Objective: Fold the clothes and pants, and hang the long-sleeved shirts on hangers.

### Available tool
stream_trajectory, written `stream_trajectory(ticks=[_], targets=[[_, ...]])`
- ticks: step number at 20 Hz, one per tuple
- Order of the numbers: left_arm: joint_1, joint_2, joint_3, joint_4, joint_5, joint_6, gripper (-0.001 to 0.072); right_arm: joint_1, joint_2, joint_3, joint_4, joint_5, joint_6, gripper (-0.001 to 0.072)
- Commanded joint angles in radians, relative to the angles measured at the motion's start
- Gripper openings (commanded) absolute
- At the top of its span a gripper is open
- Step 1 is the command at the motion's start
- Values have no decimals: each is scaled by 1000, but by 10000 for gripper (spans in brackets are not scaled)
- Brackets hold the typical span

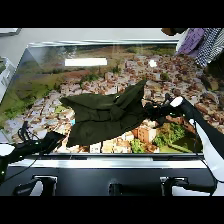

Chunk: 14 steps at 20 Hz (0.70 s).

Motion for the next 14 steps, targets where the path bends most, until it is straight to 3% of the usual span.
stream_trajectory(ticks=[1, 9, 12, 14], targets=[[-116, -41, -38, 1, 105, -56, 687, 2, 47, 0, -32, 18, 35, 48], [-218, -146, -45, -10, 234, -169, 670, 2, 101, 0, -35, 35, 68, 47], [-271, -192, -44, -87, 312, -172, 664, 2, 119, 0, -37, 56, 74, 47], [-308, -220, -44, -108, 290, -171, 666, 2, 135, 0, -47, 56, 82, 47]])
